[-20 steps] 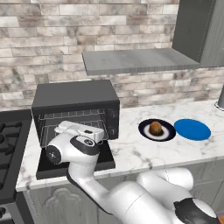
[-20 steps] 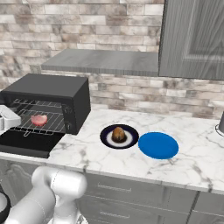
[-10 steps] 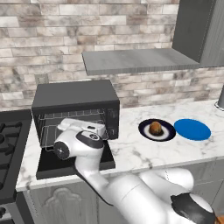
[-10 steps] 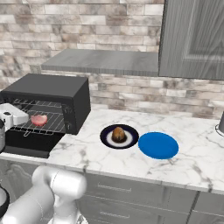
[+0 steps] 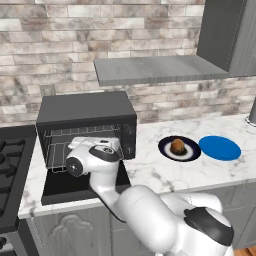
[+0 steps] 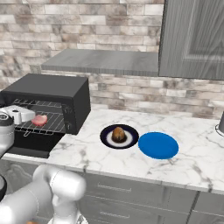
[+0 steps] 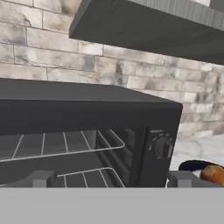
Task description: Open the toaster oven door. Place the bread on the top rack in the toaster oven and place the steak on the bottom rack.
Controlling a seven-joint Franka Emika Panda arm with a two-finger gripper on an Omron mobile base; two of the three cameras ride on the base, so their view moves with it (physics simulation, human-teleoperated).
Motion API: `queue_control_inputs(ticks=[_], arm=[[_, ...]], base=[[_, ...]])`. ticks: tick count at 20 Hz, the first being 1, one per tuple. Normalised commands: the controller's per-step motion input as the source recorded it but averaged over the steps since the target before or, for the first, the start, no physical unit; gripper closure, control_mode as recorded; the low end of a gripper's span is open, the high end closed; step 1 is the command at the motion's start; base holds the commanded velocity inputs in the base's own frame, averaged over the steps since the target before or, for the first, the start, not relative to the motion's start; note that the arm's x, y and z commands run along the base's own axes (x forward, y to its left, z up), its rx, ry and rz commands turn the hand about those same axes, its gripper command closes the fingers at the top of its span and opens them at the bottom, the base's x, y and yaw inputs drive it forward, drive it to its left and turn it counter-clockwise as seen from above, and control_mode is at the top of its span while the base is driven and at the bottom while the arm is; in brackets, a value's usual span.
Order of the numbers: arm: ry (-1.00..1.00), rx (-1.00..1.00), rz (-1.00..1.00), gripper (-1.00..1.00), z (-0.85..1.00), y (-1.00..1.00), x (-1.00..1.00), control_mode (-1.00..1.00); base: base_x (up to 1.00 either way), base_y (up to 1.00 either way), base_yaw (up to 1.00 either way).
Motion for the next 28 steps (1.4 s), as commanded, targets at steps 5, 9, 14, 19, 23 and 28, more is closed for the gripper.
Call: queue_control_inputs(ticks=[5,9,14,19,23,28], arm=[[-0.1,0.0,0.01,-1.0,-0.08,0.0,0.18,-1.0],[-0.08,0.0,0.02,-1.0,-0.07,0.01,0.23,-1.0],[-0.02,0.0,0.0,-1.0,-0.06,0.02,0.31,-1.0],[-0.07,0.0,0.0,-1.0,0.0,0.11,0.2,-1.0],[-0.01,-0.03,0.0,-1.0,-0.13,0.21,0.23,-1.0],[-0.02,-0.01,0.0,-1.0,-0.04,0.19,0.35,-1.0]], base=[[0.0,0.0,0.0],[0.0,0.0,0.0],[0.0,0.0,0.0],[0.0,0.0,0.0],[0.0,0.0,0.0],[0.0,0.0,0.0]])
